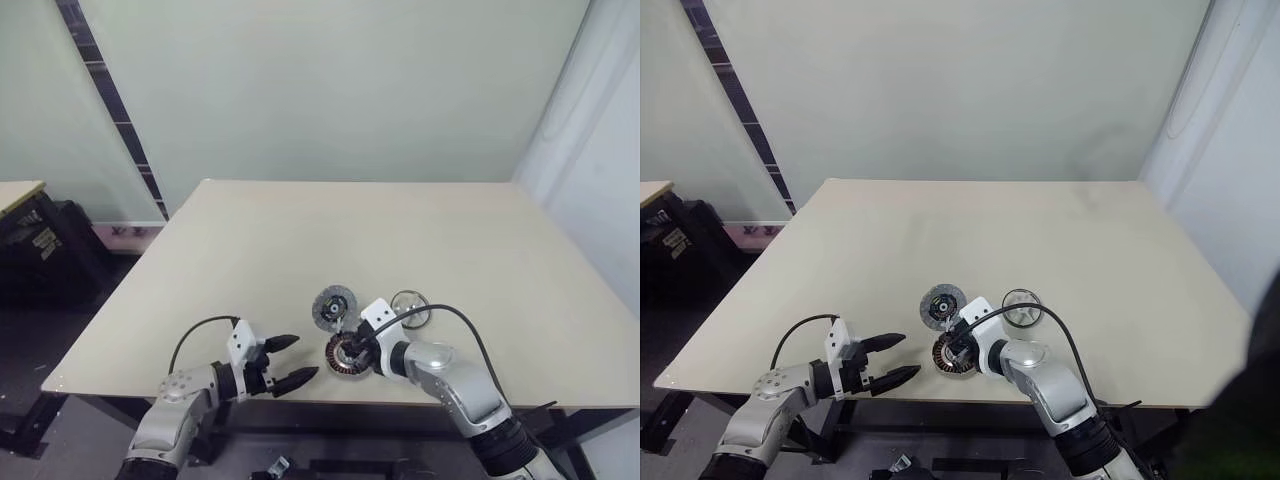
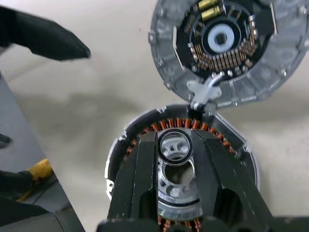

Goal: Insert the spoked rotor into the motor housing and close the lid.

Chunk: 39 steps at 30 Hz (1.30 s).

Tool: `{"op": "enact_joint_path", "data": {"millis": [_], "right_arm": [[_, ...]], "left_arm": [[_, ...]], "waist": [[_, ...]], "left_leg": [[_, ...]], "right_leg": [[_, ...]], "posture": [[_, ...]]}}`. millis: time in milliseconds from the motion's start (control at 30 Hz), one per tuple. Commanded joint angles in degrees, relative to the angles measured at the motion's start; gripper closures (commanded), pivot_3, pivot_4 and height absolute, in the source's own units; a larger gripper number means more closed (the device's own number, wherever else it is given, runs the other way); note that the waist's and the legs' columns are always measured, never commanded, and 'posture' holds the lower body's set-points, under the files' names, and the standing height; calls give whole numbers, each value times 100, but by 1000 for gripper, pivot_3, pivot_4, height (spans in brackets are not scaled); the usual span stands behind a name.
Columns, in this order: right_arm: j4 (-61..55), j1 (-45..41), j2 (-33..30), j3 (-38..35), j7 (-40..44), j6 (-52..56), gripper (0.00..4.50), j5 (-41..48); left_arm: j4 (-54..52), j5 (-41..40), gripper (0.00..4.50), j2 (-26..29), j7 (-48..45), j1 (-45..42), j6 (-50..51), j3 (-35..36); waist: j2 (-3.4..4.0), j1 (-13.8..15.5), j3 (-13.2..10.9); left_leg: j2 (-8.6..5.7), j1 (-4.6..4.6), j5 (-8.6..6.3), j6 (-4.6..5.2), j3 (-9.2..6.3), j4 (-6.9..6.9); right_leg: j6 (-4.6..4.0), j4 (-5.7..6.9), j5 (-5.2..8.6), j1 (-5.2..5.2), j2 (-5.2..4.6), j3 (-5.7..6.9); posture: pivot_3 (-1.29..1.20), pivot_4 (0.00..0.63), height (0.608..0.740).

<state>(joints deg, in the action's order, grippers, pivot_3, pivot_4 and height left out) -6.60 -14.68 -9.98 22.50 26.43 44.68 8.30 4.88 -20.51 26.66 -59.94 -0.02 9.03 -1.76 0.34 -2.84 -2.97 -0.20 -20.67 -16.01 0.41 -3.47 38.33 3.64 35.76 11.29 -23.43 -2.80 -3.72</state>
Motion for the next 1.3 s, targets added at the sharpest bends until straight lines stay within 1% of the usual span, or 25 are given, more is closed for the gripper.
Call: {"op": "enact_joint_path", "data": {"millis": [33,1300], "right_arm": [[-34,-100,24,28,54,-143,3823,-24],[401,-71,-4,136,102,-373,3823,-227]], "left_arm": [[-272,-78,0,43,-29,6,29,-11],[-478,-75,0,76,7,12,212,-106]], "waist": [[0,0,0],[0,0,0]], "left_leg": [[0,0,0,0,0,-1],[0,2,0,0,0,-1]], "right_leg": [[0,0,0,0,0,0],[0,0,0,1,0,0]], "posture": [[0,0,740],[0,0,740]]}}
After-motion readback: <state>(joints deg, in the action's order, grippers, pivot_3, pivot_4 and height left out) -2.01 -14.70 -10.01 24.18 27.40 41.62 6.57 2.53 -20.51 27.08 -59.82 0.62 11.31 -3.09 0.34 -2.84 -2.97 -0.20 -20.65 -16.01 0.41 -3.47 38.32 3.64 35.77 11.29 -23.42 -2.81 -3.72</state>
